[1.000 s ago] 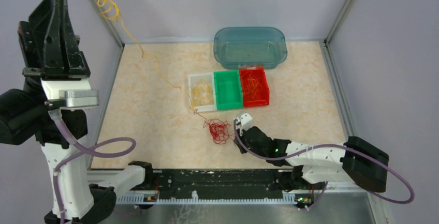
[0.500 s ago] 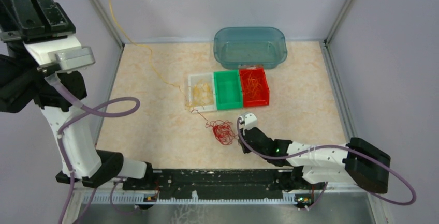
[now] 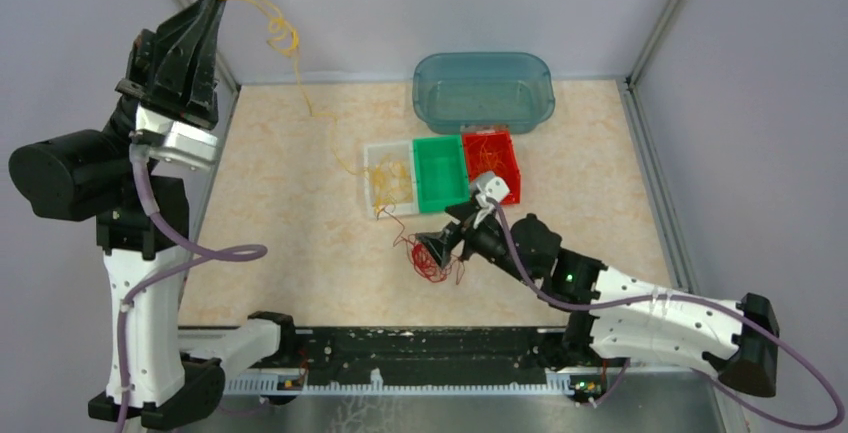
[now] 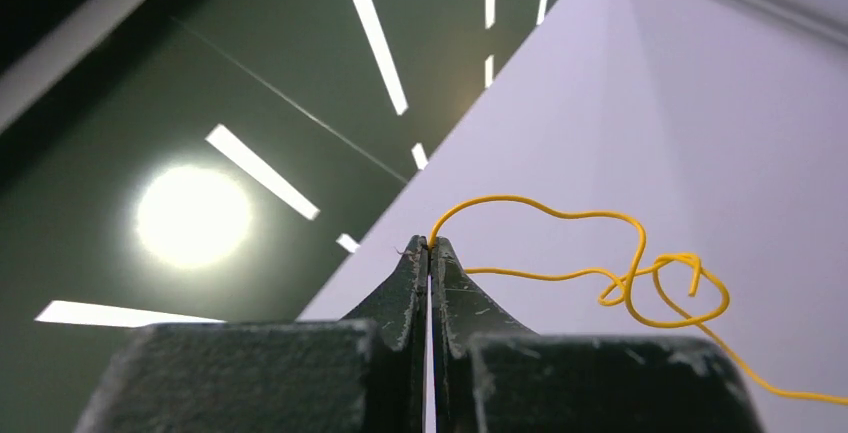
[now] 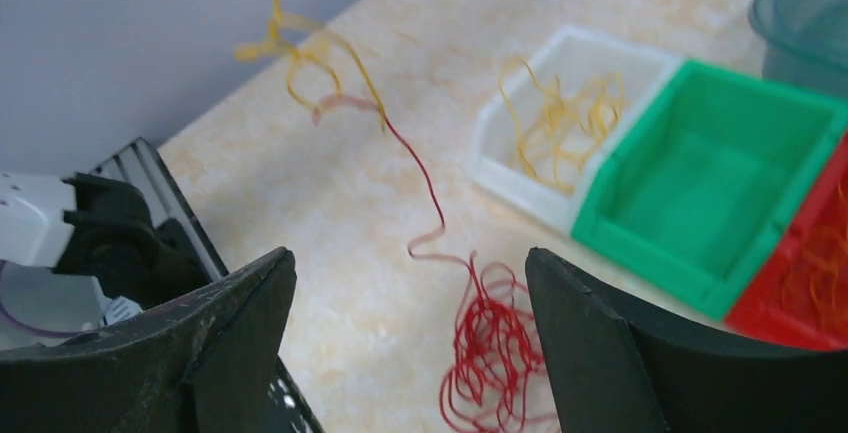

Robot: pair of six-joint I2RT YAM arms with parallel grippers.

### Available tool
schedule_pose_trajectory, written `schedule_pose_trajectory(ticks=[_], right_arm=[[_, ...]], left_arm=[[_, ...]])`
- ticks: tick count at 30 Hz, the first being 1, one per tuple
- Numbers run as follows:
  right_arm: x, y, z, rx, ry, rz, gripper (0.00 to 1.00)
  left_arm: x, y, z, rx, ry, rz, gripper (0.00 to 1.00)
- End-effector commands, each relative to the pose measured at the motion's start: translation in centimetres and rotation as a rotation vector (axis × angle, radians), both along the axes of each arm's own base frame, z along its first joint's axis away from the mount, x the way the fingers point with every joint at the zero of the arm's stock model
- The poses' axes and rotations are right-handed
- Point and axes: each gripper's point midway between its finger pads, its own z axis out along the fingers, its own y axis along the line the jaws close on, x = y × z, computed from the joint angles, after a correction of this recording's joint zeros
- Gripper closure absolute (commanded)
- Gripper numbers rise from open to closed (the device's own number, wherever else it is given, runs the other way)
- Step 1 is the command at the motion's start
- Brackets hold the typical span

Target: Untangle the cables

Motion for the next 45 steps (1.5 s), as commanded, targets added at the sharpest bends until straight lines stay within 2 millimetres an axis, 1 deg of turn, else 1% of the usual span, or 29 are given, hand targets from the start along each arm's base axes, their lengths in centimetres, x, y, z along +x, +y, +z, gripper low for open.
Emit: schedule_pose_trajectory(ticks=[1,3,5,6,7,9,11,13,14,16,18,19,20,21,24,26,28,31,33,39,43,44,45], right_arm=[[0.4,4.3,7.1,0.064,-0.222,0.127,0.14],[1.0,6.1,9.4,0.080,-0.292,0.154,0.13],[2.0,7.8,11.8,0.103,-0.318,0.196,0.13],[3.1,8.3,13.5,0.125,-0.331,0.210,0.13],[3.6,8.9,14.1,0.138,-0.333,0.237,0.15],[3.7,10.2,14.7,0.147,-0.338,0.303,0.18],[3.0,11.2,15.0,0.160,-0.354,0.374,0.21],[2.7,11.8,15.3,0.174,-0.366,0.410,0.28],[2.8,12.1,15.4,0.175,-0.365,0.415,0.35],[3.0,12.5,15.7,0.179,-0.368,0.414,0.54],[3.3,12.4,16.5,0.195,-0.381,0.398,0.76],[3.4,12.3,17.0,0.203,-0.389,0.390,0.89],[3.5,12.1,17.5,0.210,-0.398,0.378,1.00],[3.5,11.9,18.1,0.218,-0.409,0.368,1.00],[3.5,11.3,20.1,0.246,-0.441,0.343,1.00],[3.4,11.1,21.1,0.259,-0.456,0.342,1.00],[3.2,11.0,21.7,0.275,-0.458,0.347,1.00],[2.8,10.8,22.5,0.306,-0.460,0.355,1.00],[2.6,10.7,22.9,0.332,-0.456,0.356,1.00],[2.2,10.8,23.3,0.374,-0.434,0.375,1.00],[2.0,11.4,23.0,0.377,-0.410,0.399,1.00],[2.1,11.4,22.9,0.375,-0.405,0.397,1.00],[2.2,11.5,22.7,0.371,-0.401,0.395,1.00]], left_arm=[[-0.3,-1.4,-2.3,-0.021,0.198,-0.172,1.00],[-0.3,-1.6,-2.7,-0.034,0.250,-0.200,1.00],[-0.4,-1.7,-3.0,-0.040,0.293,-0.221,1.00],[-0.5,-1.8,-3.1,-0.046,0.310,-0.230,1.00],[-0.5,-1.8,-3.3,-0.051,0.328,-0.236,1.00],[-0.6,-1.9,-3.7,-0.044,0.350,-0.242,1.00],[-0.8,-1.9,-4.2,-0.041,0.362,-0.240,1.00],[-0.8,-1.9,-4.7,-0.038,0.374,-0.238,1.00],[-0.8,-1.9,-5.0,-0.038,0.378,-0.239,1.00],[-0.8,-1.9,-5.5,-0.046,0.400,-0.247,1.00],[-0.5,-2.0,-6.3,-0.054,0.434,-0.256,1.00],[-0.5,-1.9,-6.8,-0.064,0.460,-0.262,1.00],[-0.2,-1.9,-7.5,-0.077,0.494,-0.268,1.00],[-0.2,-2.0,-8.3,-0.089,0.538,-0.280,1.00],[0.6,-2.3,-12.5,-0.119,0.702,-0.307,1.00],[1.4,-2.7,-16.3,-0.137,0.832,-0.328,1.00],[1.4,-3.2,-19.2,-0.149,0.947,-0.366,0.95],[0.9,-4.2,-22.8,-0.141,1.100,-0.433,0.82],[0.2,-4.7,-24.5,-0.125,1.170,-0.475,0.70],[-1.6,-6.0,-30.3,-0.038,1.392,-0.569,0.56],[-2.5,-6.5,-32.8,-0.001,1.495,-0.620,0.48],[-2.9,-6.7,-33.3,0.021,1.523,-0.642,0.43],[-3.4,-6.9,-33.7,0.042,1.550,-0.666,0.36]])
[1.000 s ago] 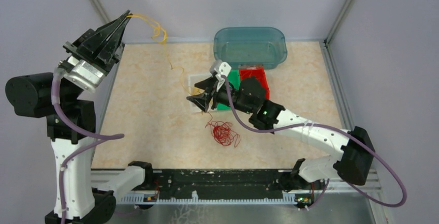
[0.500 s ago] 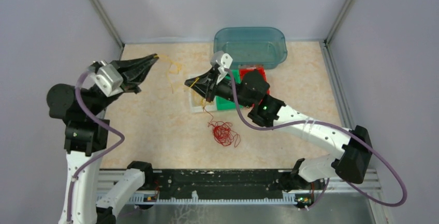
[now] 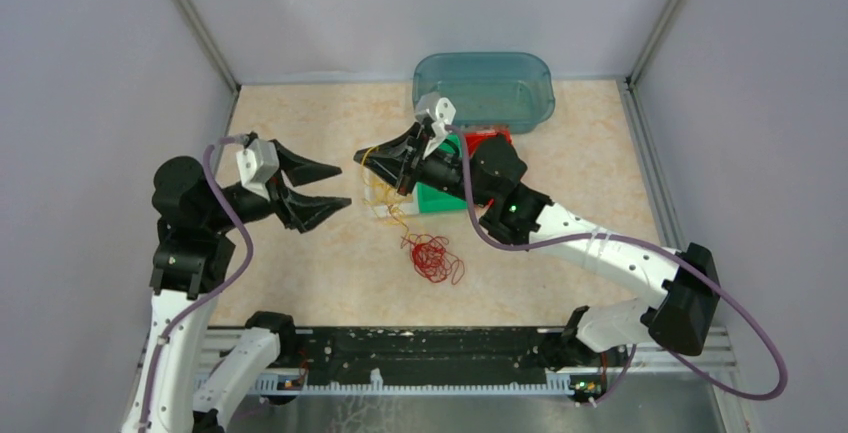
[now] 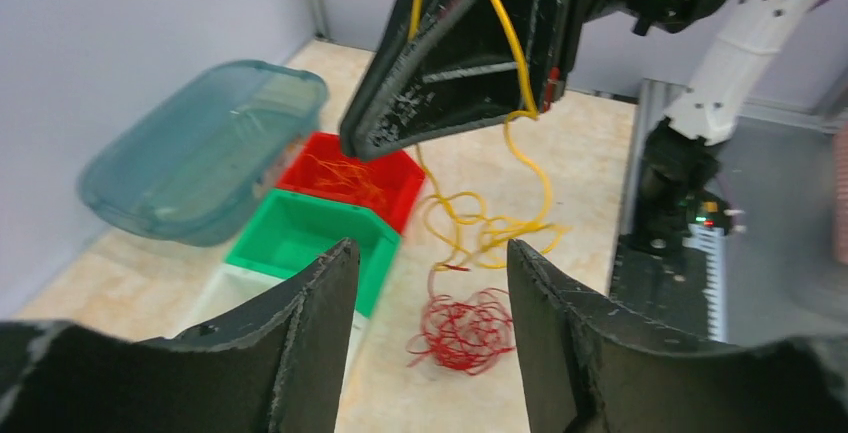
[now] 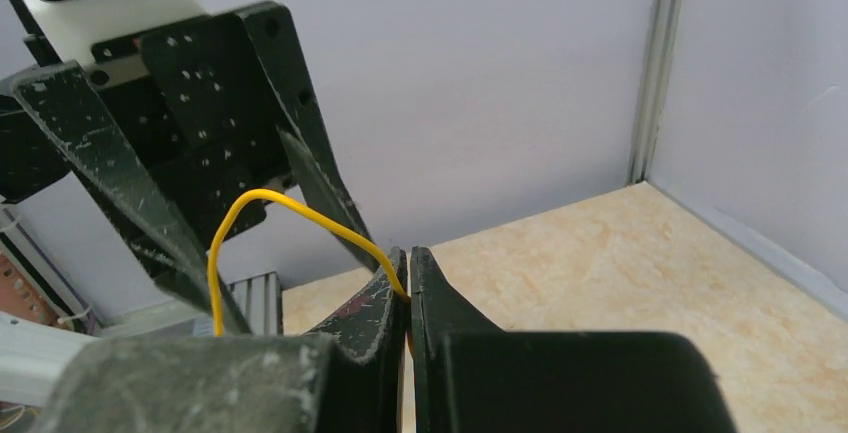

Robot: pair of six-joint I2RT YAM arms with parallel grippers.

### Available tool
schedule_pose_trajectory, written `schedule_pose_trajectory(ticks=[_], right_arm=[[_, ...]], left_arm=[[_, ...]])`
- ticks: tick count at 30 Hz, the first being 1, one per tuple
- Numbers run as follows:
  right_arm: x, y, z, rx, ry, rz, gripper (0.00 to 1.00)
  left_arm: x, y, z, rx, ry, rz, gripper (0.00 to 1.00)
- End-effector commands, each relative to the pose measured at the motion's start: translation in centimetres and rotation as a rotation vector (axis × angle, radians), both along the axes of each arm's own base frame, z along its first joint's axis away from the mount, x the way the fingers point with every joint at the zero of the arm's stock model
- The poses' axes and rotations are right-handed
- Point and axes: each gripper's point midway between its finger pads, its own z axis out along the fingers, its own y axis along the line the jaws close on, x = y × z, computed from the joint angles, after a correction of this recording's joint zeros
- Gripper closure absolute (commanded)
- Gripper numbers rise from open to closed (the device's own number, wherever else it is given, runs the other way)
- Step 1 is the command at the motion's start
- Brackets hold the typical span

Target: Untangle the cables

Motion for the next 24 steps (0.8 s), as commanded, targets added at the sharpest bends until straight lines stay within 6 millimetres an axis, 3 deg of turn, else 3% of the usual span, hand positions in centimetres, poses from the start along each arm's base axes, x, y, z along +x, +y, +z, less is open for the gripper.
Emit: schedule_pose_trajectory(ticks=[1,6,14,21,24], right_arm=[[-1.0,-0.6,4.0,0.100,-0.041,0.028,1.00],[-0.8,0.2,3.2,0.064,-0.037,-0.001,1.00],[0.0,2.3,1.5,-0.011,-0.011,-0.078,1.00],[0.1,3.5,0.6,-0.037,0.012,-0.111,1.00],[-0.2,3.9,0.6,-0.033,0.018,-0.098,1.00]], left_arm=[[-2.9,-1.1,-2.4,0.017,0.148,-0.174,0.31],[-4.2,-1.3,-2.1,0.017,0.144,-0.251,0.25],[-1.9,-1.1,-1.1,-0.005,0.105,-0.148,0.28],[-2.4,-1.4,-3.5,0.020,0.189,-0.201,0.30],[-1.8,-1.3,-4.1,0.026,0.190,-0.168,0.36]])
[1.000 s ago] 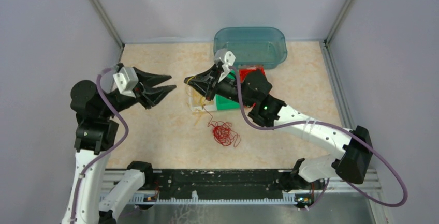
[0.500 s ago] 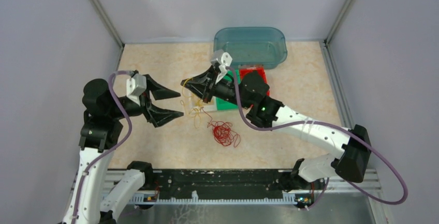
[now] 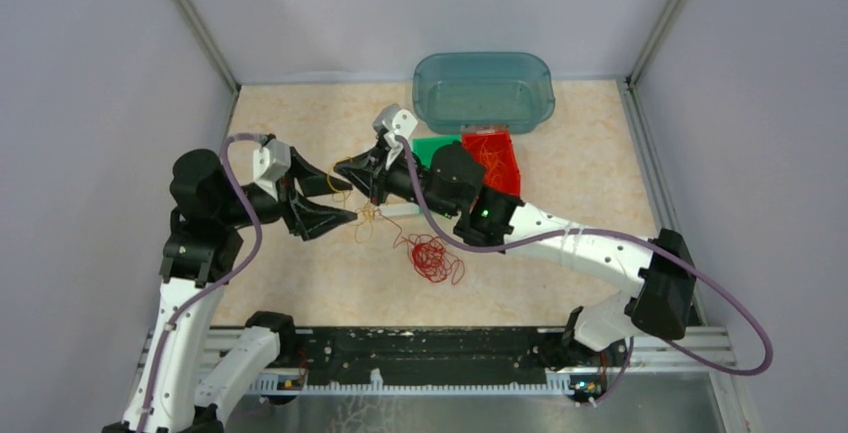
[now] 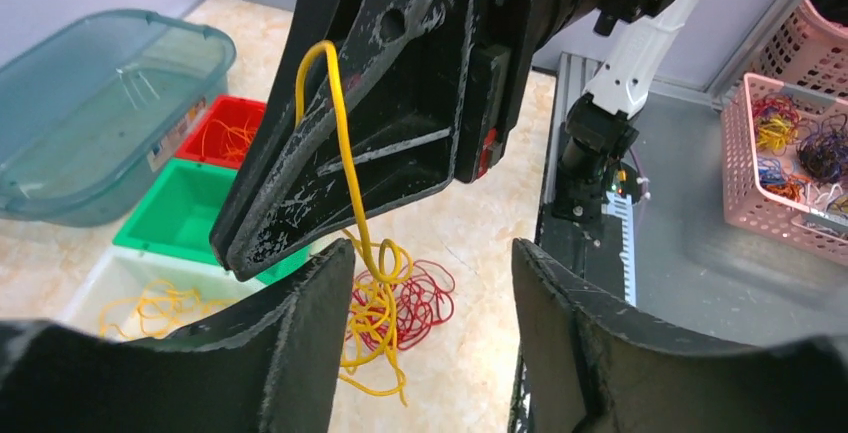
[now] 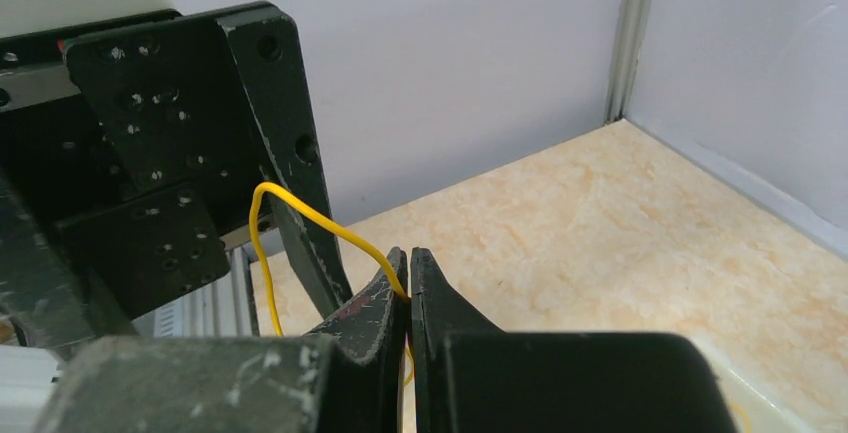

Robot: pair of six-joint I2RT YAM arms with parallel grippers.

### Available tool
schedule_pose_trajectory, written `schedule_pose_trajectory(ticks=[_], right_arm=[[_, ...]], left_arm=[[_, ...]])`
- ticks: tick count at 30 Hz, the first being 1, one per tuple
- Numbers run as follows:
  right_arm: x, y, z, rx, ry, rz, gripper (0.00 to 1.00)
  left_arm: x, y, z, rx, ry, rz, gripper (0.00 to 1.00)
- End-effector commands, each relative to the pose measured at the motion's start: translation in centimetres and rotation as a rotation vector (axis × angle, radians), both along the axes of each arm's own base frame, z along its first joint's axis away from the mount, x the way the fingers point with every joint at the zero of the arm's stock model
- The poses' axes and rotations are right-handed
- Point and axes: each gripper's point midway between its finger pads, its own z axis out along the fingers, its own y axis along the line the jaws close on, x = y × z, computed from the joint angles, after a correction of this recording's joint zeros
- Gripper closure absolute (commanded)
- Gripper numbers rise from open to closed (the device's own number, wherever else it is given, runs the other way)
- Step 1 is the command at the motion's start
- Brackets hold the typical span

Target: Untangle the cables

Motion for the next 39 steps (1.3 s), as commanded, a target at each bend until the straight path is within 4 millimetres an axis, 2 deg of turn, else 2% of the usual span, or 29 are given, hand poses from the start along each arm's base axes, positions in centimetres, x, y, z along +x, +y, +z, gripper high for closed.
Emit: schedule_pose_trajectory(ticks=[1,2,5,9,10,13,15,17,21,25,29,32,34,36,39], right_arm=[[-0.6,0.2,3.8,0.084,-0.036,0.000,1.00],[-0.7,0.4,3.6,0.080,-0.033,0.006,1.00],[-0.8,0.7,3.0,0.062,-0.025,0.011,1.00],[-0.9,0.4,2.8,0.071,-0.021,0.011,1.00],[-1.0,0.3,2.7,0.071,-0.019,0.011,1.00],[-1.2,-0.1,2.0,0.067,-0.004,0.012,0.82],[-1.3,-0.9,1.6,0.067,0.004,0.008,0.60],[-1.2,-1.6,1.1,0.069,0.022,0.007,0.47],[-1.1,-3.3,-0.3,0.093,0.068,0.010,0.32],[-1.2,-4.4,-2.9,0.074,0.101,0.017,0.22],[-1.8,-4.3,-7.0,0.002,0.133,0.046,0.21],[-2.4,-4.7,-9.1,0.001,0.149,0.061,0.25],[-3.1,-4.7,-9.7,0.016,0.155,0.093,0.28],[-3.8,-4.6,-10.3,0.029,0.174,0.129,0.34],[-4.0,-4.2,-11.2,0.032,0.200,0.151,0.53]], left_arm=[[0.4,0.0,-1.2,0.018,0.016,0.012,0.41],[0.7,0.0,-1.1,0.020,0.008,0.029,0.43],[1.6,0.2,-0.4,0.009,-0.014,0.069,0.62],[2.4,0.7,1.0,0.010,-0.105,0.139,0.99],[2.8,1.0,1.4,0.014,-0.136,0.172,1.00],[3.6,2.1,3.0,0.031,-0.257,0.265,1.00],[3.9,2.9,4.7,0.040,-0.370,0.325,1.00],[4.1,3.7,6.8,0.044,-0.497,0.384,1.00],[3.6,4.3,10.5,0.065,-0.704,0.409,1.00],[2.4,4.0,12.5,0.099,-0.852,0.355,1.00],[2.0,4.0,14.3,0.111,-0.924,0.350,1.00],[1.9,4.2,15.5,0.110,-0.955,0.360,1.00],[1.8,4.2,16.0,0.111,-0.973,0.364,1.00],[1.8,4.3,16.5,0.109,-0.991,0.371,1.00],[1.9,4.4,17.1,0.105,-1.008,0.386,1.00]])
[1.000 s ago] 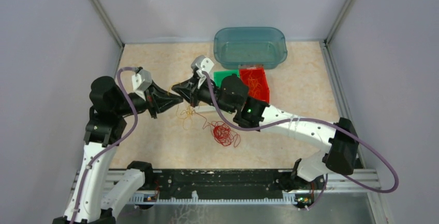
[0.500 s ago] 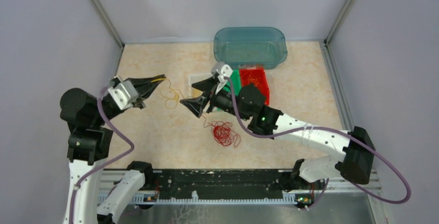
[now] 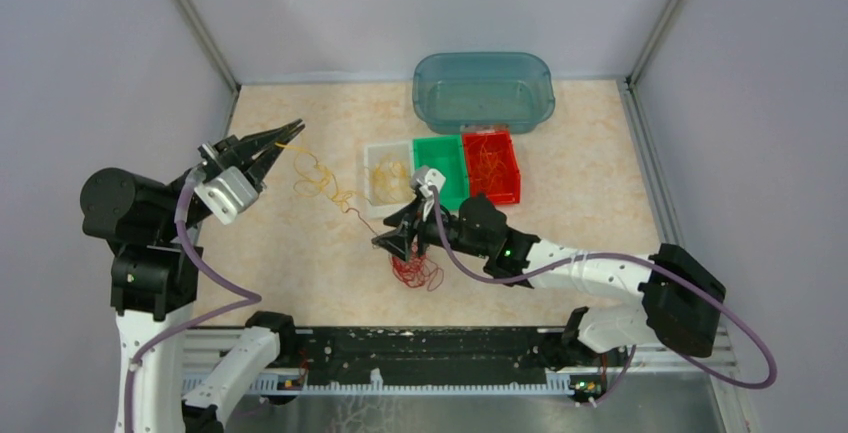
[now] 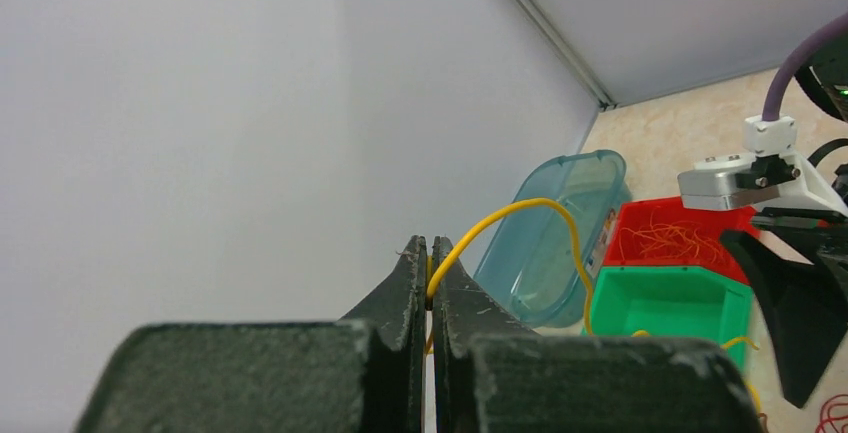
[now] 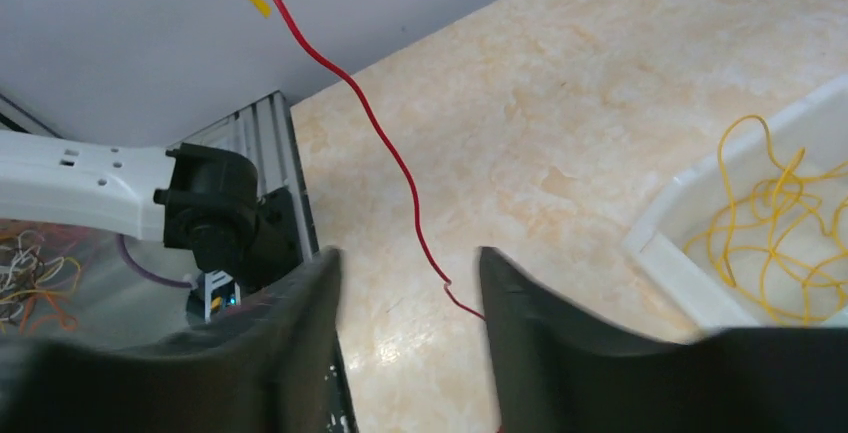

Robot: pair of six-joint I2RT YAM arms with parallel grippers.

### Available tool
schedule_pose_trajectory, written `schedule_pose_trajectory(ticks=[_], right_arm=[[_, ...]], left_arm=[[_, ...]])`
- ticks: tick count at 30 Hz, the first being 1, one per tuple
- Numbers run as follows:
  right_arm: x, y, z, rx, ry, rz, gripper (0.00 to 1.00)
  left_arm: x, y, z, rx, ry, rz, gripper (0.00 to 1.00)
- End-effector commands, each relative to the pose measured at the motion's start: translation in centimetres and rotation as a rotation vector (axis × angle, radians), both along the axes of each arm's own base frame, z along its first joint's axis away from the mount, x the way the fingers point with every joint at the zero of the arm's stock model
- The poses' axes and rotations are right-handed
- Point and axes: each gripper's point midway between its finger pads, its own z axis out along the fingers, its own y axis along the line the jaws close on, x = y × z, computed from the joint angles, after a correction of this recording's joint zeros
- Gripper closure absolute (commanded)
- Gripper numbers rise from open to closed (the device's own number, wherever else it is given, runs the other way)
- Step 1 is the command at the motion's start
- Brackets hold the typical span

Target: Untangle the cables

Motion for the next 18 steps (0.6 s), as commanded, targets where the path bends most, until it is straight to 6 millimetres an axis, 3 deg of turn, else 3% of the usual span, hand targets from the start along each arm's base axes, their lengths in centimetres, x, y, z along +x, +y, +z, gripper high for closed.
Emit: schedule_pose_trajectory(ticks=[1,3,4,6,7,11,15,18], right_arm=[[-0.6,0.7,3.8,0.152,-0.033,0.050,0.61],[-0.6,0.8,3.4,0.166,-0.014,0.046,0.71],[-0.6,0.9,3.3,0.173,-0.005,0.049,0.68],[-0.9,1.4,3.3,0.193,0.002,0.064,0.48],[-1.0,1.7,3.3,0.197,-0.002,0.066,0.44],[-1.4,3.1,3.4,0.200,-0.016,0.086,0.41],[-1.4,4.3,3.3,0.209,-0.006,0.104,0.47],[-1.1,5.2,2.8,0.198,0.005,0.102,0.60]], left_arm=[[-0.5,0.2,2.1,0.003,-0.087,0.010,1.00],[-0.6,0.2,2.4,-0.003,-0.095,0.012,1.00],[-0.6,0.2,2.5,-0.004,-0.096,0.010,1.00],[-0.7,0.1,2.6,-0.008,-0.096,0.006,1.00],[-0.7,0.2,2.6,-0.008,-0.096,0.006,1.00],[-0.7,0.2,2.7,-0.011,-0.096,0.010,1.00],[-0.8,0.3,2.9,-0.015,-0.098,0.012,1.00],[-0.8,0.3,2.9,-0.015,-0.100,0.014,1.00]])
